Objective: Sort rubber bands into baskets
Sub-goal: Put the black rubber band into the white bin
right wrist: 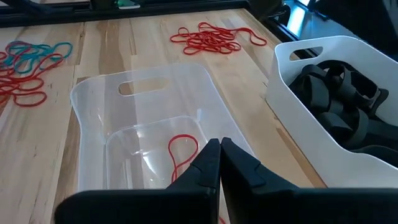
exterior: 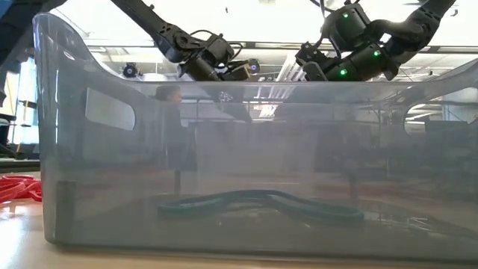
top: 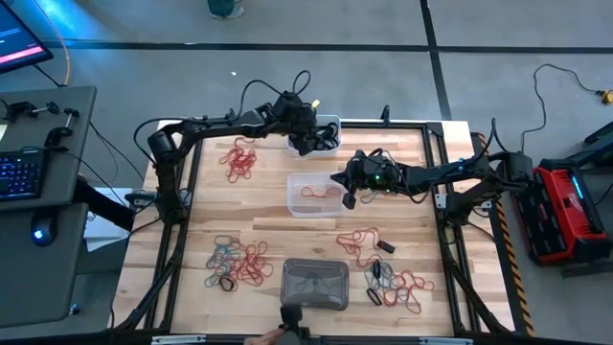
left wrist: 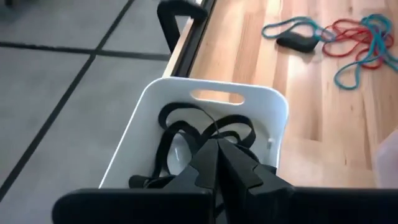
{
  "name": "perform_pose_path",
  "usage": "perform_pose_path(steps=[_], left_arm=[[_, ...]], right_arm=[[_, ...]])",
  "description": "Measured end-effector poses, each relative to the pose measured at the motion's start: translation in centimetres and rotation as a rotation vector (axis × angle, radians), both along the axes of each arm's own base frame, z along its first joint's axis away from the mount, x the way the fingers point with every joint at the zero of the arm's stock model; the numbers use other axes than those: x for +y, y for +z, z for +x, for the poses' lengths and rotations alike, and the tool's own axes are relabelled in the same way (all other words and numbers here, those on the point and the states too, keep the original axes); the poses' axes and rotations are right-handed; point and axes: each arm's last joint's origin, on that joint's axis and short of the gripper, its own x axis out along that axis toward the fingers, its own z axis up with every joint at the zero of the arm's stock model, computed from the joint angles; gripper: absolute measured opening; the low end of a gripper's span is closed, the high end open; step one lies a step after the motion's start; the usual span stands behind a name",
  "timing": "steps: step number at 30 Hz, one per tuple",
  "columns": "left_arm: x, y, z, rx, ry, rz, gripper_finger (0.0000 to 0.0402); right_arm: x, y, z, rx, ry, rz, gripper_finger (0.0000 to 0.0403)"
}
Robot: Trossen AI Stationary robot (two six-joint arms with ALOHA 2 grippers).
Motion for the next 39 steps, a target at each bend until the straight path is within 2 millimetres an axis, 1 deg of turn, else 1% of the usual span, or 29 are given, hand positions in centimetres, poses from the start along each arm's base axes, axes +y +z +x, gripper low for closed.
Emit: perform_pose_path(steps=[6,10,13,18,24,27,32,39], left_arm=[[-1.4,0.3,-1.1,-0.059,-0.021,0.019,0.0000],[-2.8,1.2,-2.4,-0.097,-0.054,0.023,0.0000],[-4.2,1.5,-3.4,-0.095,-0.084,0.034,0.0000],[-7.3,1.7,-5.2,-0.073,-0.153,0.045,0.0000],[-11.9,1.9,-7.4,-0.031,-0.268,0.036,0.0000],[-14.7,2.1,-8.4,0.024,-0.334,-0.010,0.0000],[-19.4,1.8,-10.2,0.155,-0.401,-0.123,0.0000],[-26.1,0.6,-12.6,0.379,-0.455,-0.259,0.0000]], right_arm=[[0.0,0.0,0.0,0.001,0.000,0.000,0.0000],[0.0,0.0,0.0,0.001,0.000,0.000,0.0000],[0.0,0.0,0.0,0.000,0.000,-0.001,0.0000],[0.0,0.0,0.0,0.002,0.001,-0.003,0.0000],[0.0,0.0,0.0,0.002,0.002,-0.004,0.0000],[0.0,0.0,0.0,0.002,0.002,-0.004,0.0000],[0.0,0.0,0.0,0.001,0.003,-0.006,0.0000],[0.0,0.0,0.0,0.001,0.003,-0.005,0.0000]])
